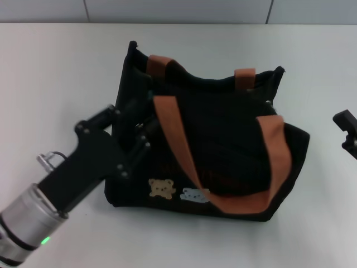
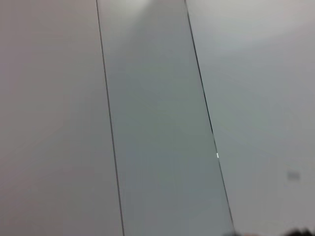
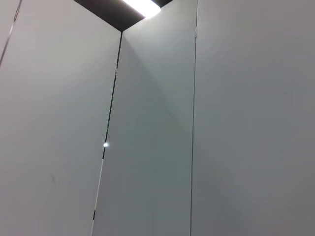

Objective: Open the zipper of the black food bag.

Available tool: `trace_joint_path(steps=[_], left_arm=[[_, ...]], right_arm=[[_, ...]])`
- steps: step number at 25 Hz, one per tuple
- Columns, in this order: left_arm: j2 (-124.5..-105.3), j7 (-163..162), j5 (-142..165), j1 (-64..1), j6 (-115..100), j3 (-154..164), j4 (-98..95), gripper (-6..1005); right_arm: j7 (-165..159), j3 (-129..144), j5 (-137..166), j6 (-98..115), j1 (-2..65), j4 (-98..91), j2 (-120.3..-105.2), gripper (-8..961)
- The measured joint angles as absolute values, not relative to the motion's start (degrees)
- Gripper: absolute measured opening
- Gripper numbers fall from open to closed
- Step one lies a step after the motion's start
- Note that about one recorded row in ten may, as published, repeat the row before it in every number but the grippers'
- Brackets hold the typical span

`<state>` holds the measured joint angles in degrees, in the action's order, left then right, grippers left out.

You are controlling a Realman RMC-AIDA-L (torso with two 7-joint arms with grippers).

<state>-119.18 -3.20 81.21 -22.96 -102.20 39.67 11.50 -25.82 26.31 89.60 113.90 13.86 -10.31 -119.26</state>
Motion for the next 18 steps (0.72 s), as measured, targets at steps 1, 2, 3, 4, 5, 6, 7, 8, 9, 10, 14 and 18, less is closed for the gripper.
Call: trace_joint_path(steps=[1, 2, 3, 4, 5, 6, 7, 8, 9, 10, 14, 18], left_arm=[[-119.12, -3.61, 81.09, -22.68, -103.56, 39.53, 10.84, 208], [-119.06, -4.16, 81.10, -22.42, -104.64, 39.31, 10.25, 255], [-118.96, -4.89, 81.11, -22.13, -105.79, 39.05, 9.53, 303], [-118.88, -5.94, 81.10, -21.65, -106.98, 38.65, 8.54, 350], [-118.85, -7.15, 81.10, -21.10, -108.19, 38.26, 7.26, 398], [-118.85, -8.76, 81.13, -20.47, -109.56, 37.95, 5.79, 446], [-118.79, -10.40, 81.20, -19.92, -110.84, 37.90, 4.36, 495], [-118.76, -12.03, 81.31, -19.45, -112.00, 37.95, 3.07, 543], [-118.67, -14.00, 81.63, -18.97, -112.96, 38.23, 1.59, 592], [-118.55, -17.04, 82.42, -18.28, -114.01, 39.09, -1.13, 640], [-118.39, -25.61, 84.37, -16.38, -115.02, 43.63, -9.79, 765], [-118.30, -28.55, 84.56, -14.77, -115.17, 51.10, -16.24, 828]], right_arm=[[-25.88, 26.30, 89.63, 114.22, 13.66, -10.29, -119.26, 720], [-25.88, 26.30, 89.63, 114.22, 13.66, -10.29, -119.26, 728], [-25.95, 26.29, 89.64, 114.51, 13.57, -10.28, -119.26, 736], [-26.11, 26.27, 89.64, 114.83, 13.55, -10.28, -119.26, 744], [-26.36, 26.25, 89.65, 115.19, 13.54, -10.28, -119.26, 752], [-27.26, 26.22, 89.65, 116.05, 13.53, -10.41, -119.26, 752], [-27.26, 26.22, 89.65, 116.05, 13.53, -10.41, -119.26, 752], [-28.84, 26.32, 90.01, 117.07, 13.53, -11.16, -119.19, 752], [-28.84, 26.32, 90.01, 117.07, 13.53, -11.16, -119.19, 752], [-30.09, 26.47, 90.83, 117.60, 13.53, -12.07, -119.17, 752], [-36.18, 27.00, 97.96, 119.79, 13.91, -18.05, -119.06, 752], [-38.32, 27.00, 105.34, 121.71, 14.99, -21.48, -119.03, 752]])
